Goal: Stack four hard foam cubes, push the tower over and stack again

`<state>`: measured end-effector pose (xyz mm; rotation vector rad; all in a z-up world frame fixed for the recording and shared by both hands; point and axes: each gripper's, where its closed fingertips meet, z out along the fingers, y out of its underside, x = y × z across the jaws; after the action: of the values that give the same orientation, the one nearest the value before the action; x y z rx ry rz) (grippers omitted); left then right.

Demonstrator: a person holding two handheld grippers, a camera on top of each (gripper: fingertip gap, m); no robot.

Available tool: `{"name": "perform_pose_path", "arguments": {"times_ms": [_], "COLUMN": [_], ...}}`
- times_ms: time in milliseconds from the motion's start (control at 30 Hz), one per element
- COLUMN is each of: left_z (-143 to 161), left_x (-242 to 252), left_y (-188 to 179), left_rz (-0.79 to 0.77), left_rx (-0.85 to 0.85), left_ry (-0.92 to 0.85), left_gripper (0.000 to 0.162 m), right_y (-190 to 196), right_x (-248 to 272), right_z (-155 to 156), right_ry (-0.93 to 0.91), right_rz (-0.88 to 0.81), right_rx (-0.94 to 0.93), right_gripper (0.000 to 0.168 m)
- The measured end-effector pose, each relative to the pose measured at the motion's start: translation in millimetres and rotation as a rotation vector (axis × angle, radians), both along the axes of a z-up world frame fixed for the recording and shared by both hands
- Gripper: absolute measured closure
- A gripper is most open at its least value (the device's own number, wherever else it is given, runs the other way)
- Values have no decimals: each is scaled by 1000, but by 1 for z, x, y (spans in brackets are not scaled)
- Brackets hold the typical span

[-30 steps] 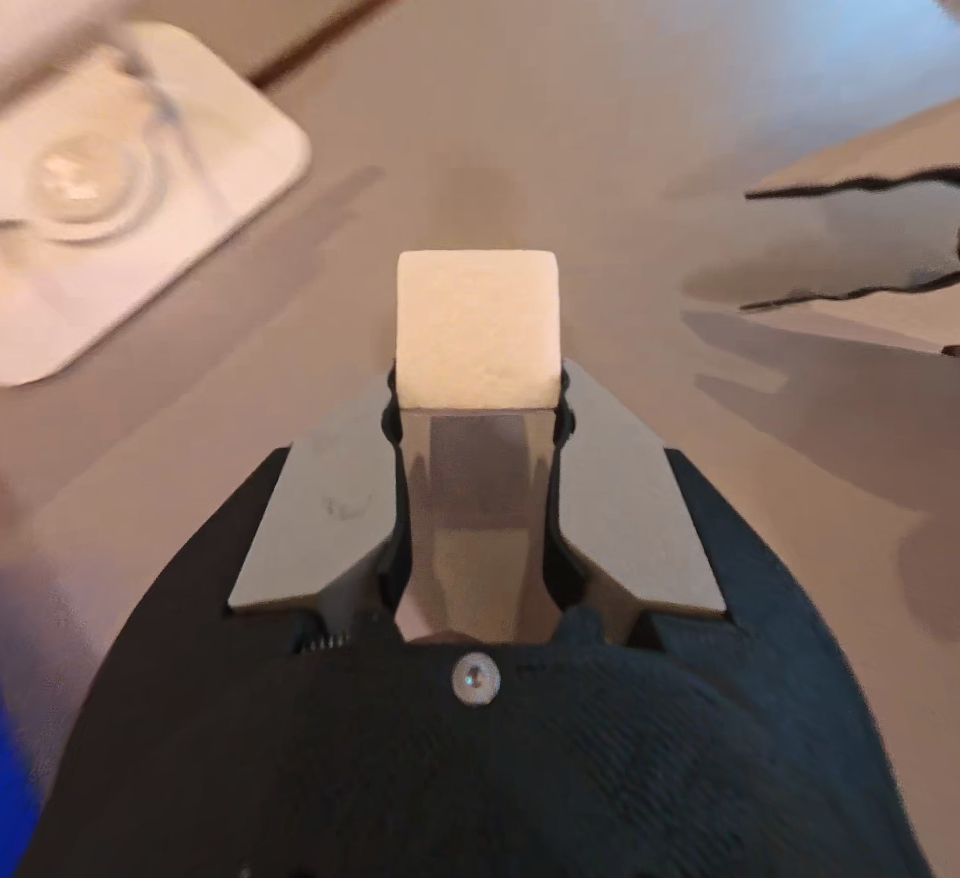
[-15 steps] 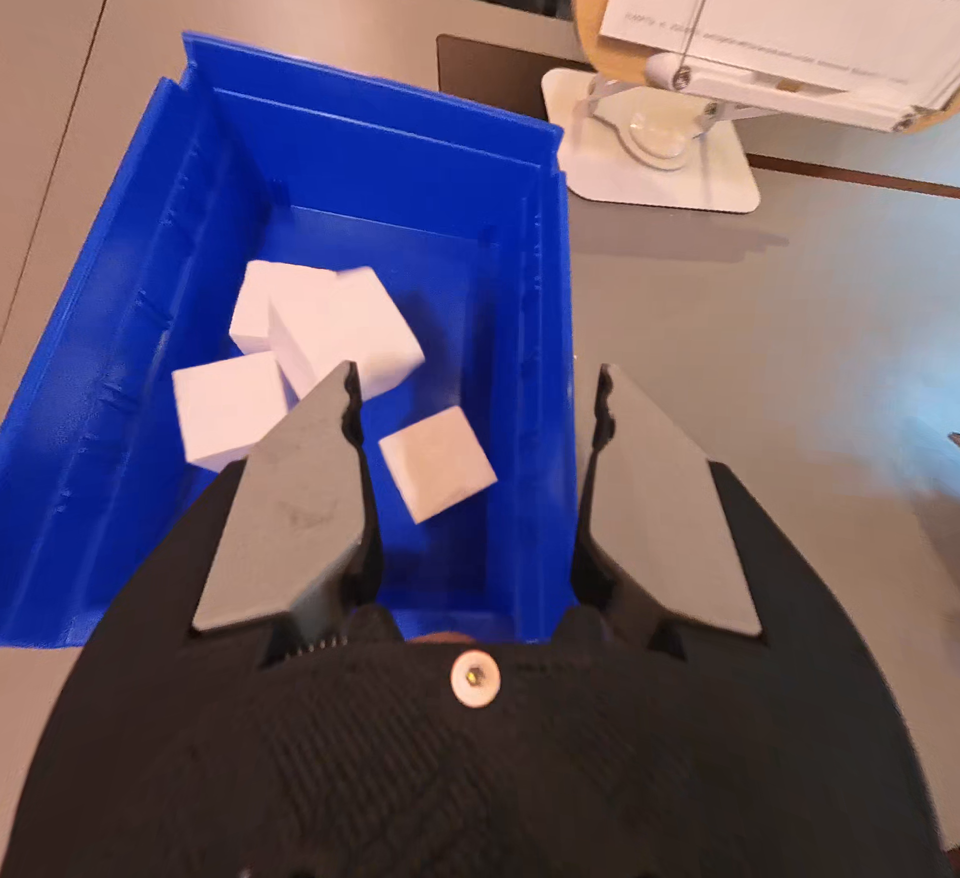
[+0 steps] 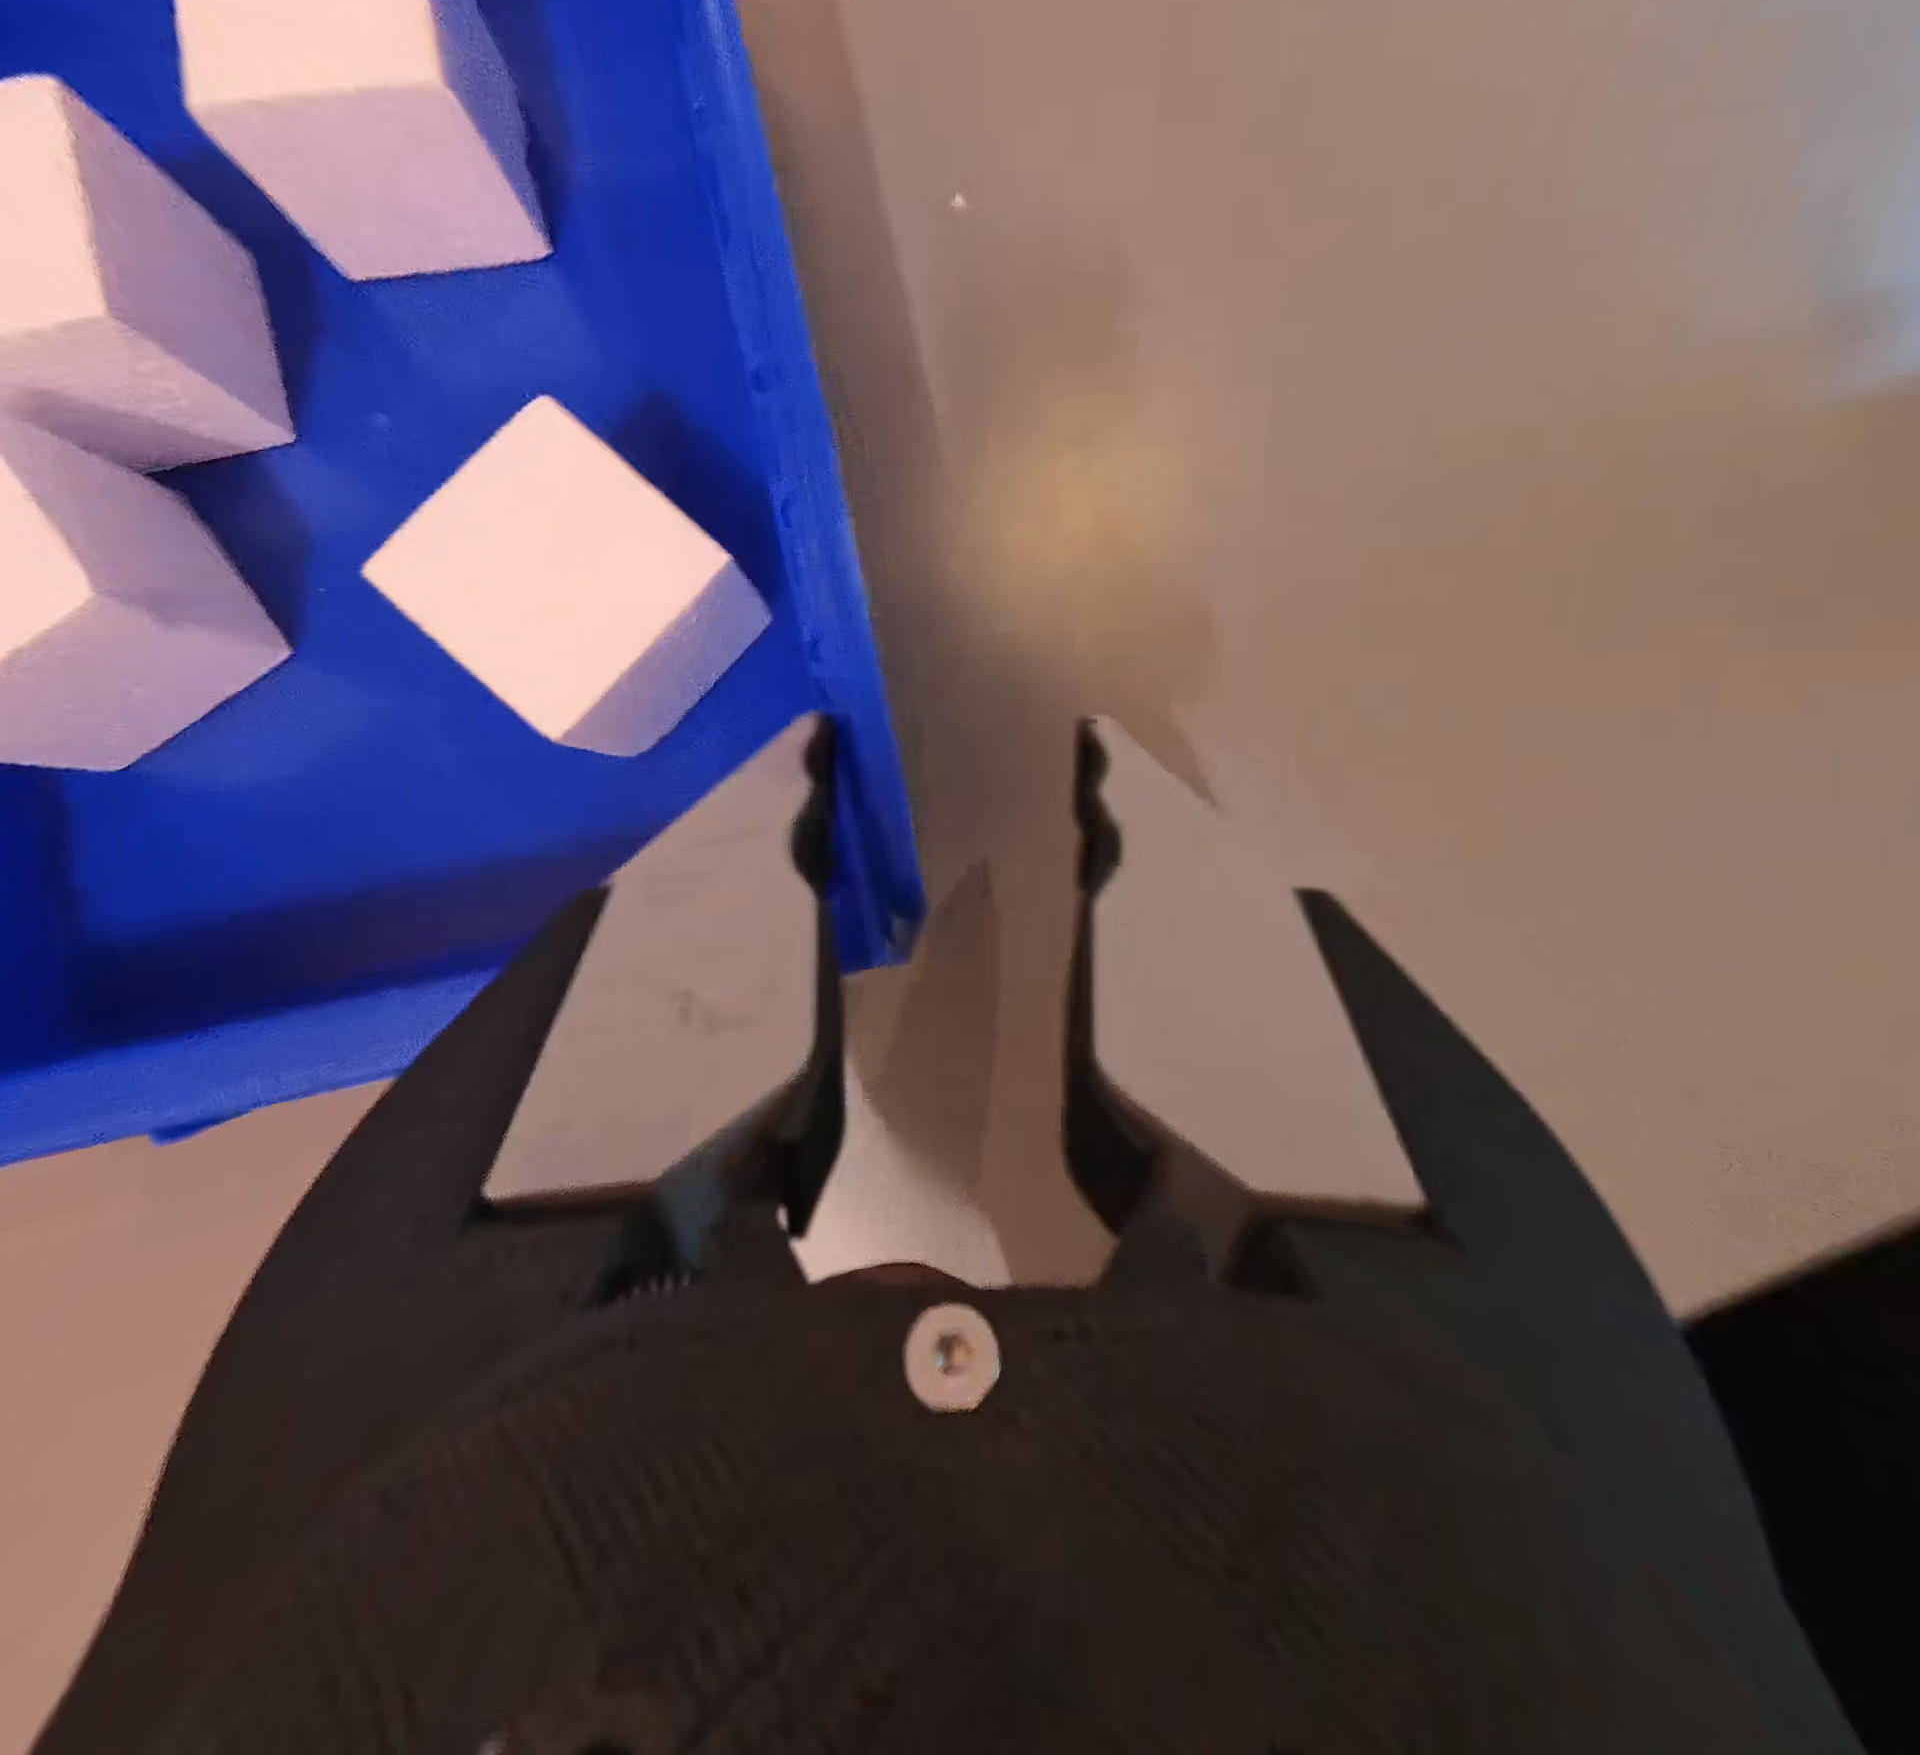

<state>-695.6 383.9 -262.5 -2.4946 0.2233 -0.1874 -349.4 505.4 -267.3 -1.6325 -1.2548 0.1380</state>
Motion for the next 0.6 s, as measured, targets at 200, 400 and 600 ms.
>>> {"name": "perform_pose_path", "arguments": {"times_ms": [200,400,600], "left_z": [-6,-1,47], "left_x": [-5,21,52], "left_y": [24,45,57], "left_rz": [21,7,47], "left_rx": [28,52,262], "left_ry": [144,69,-32], "left_gripper": [152,137,89], "right_y": [4,4,5], "right_x": [5,5,6], "right_z": [0,1,-1], "right_ry": [15,11,15], "right_rz": [-18,-18,-23], "right_rx": [-12,-6,-16], "right_gripper": [126,126,126]}}
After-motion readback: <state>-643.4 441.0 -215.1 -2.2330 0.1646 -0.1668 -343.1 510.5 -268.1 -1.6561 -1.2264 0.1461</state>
